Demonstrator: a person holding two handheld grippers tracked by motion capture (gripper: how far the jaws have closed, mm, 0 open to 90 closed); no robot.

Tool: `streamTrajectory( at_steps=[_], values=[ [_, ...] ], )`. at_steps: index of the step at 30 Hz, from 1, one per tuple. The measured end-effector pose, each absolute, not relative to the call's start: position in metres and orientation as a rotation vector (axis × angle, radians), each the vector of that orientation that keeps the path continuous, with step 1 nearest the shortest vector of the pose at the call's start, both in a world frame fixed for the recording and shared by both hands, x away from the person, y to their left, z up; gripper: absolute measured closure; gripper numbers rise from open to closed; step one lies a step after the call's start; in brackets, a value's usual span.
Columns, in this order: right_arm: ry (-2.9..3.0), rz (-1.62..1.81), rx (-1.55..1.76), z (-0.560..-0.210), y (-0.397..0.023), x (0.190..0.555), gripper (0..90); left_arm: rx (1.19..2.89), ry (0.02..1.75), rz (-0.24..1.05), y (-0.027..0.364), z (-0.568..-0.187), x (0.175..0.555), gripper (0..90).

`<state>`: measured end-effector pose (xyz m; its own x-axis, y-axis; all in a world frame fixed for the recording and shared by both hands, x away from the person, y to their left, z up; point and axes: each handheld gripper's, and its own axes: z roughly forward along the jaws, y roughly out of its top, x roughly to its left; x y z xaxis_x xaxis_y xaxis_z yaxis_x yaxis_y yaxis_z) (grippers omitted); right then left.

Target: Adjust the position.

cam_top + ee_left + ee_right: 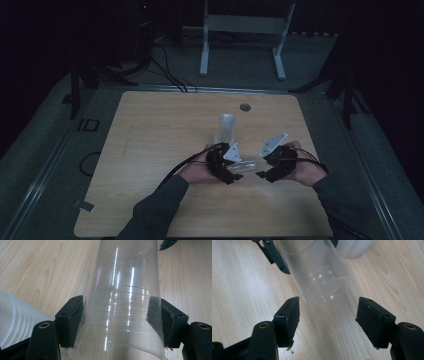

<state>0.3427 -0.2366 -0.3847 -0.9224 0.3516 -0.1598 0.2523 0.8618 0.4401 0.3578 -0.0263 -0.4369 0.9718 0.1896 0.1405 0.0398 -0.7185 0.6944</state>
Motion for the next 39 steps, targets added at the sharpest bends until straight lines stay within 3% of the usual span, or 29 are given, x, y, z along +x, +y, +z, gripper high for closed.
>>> streamTrajectory(
  at_steps=[39],
  values=[
    [2.916, 0.557, 0.316, -0.402, -0.218, 0.338, 36.8, 2.369, -0.014, 0.298, -0.038, -0.432, 0.342, 29.1]
  ],
)
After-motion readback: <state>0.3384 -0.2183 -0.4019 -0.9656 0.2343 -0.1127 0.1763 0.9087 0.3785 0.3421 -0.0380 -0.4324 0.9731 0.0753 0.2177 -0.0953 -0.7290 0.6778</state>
